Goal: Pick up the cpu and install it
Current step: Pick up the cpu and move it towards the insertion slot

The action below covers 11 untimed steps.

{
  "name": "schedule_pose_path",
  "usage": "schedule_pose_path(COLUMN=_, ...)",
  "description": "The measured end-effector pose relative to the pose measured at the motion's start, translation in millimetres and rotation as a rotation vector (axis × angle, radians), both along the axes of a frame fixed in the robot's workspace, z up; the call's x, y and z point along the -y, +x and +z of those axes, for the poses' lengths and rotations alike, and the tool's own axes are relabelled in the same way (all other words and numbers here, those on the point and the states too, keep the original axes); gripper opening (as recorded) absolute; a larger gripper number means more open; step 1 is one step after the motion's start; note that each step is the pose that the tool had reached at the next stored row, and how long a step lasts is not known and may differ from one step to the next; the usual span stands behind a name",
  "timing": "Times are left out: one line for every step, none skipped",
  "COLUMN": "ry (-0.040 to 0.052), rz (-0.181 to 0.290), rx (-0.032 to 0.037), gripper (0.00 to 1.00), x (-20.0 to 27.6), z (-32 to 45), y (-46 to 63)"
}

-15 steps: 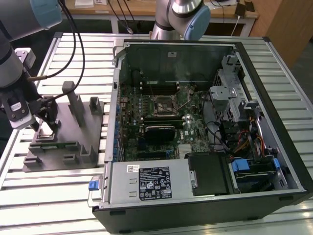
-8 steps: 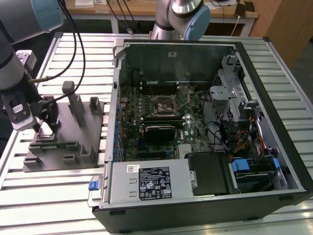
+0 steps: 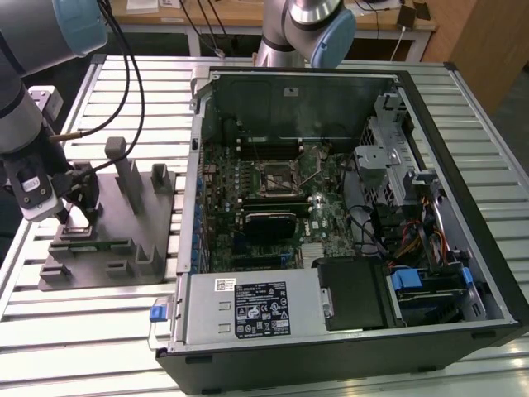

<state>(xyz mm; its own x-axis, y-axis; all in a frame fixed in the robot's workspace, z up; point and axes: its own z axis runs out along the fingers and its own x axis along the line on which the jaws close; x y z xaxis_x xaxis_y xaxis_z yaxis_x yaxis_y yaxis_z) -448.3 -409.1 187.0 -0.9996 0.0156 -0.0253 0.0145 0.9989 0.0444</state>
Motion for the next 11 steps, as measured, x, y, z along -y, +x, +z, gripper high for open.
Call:
schedule_pose_path(ry=0.0000, rz=0.000, rx=0.0000, gripper=0.59, x=-0.1, z=-0.3, y=-0.1)
schedule_pose_path(ry=0.0000, rz=0.000, rx=0.0000, gripper=0.59, x=-0.2, z=-0.6, y=-0.2)
schedule_pose_path(ry=0.0001, rz=0.000, rx=0.0001, gripper=0.59, x=-0.2, z=-1.1, y=-0.2)
schedule_pose_path(ry=0.0002, rz=0.000, rx=0.0002, gripper=0.59, x=-0.2, z=-1.7, y=-0.2)
schedule_pose_path(ry=0.0001, rz=0.000, rx=0.0001, gripper=0.59, x=-0.2, z=-2.2, y=-0.2)
schedule_pose_path(ry=0.0000, rz=0.000, rx=0.0000, gripper=0.59, x=-0.2, z=-2.7, y=-0.3)
schedule_pose_path(ry=-0.0001, rz=0.000, rx=-0.0002, gripper=0.59, x=-0.2, z=-3.0, y=-0.3)
schedule_pose_path(ry=-0.0001, rz=0.000, rx=-0.0002, gripper=0.59, x=-0.2, z=-3.1, y=-0.3)
schedule_pose_path(ry=0.0000, rz=0.000, rx=-0.0002, gripper=0.59, x=-0.3, z=-3.2, y=-0.3)
schedule_pose_path(ry=0.0004, rz=0.000, rx=-0.0002, gripper=0.59, x=-0.3, z=-3.3, y=-0.3)
schedule_pose_path(ry=0.0011, rz=0.000, rx=-0.0002, gripper=0.59, x=-0.4, z=-3.4, y=-0.3)
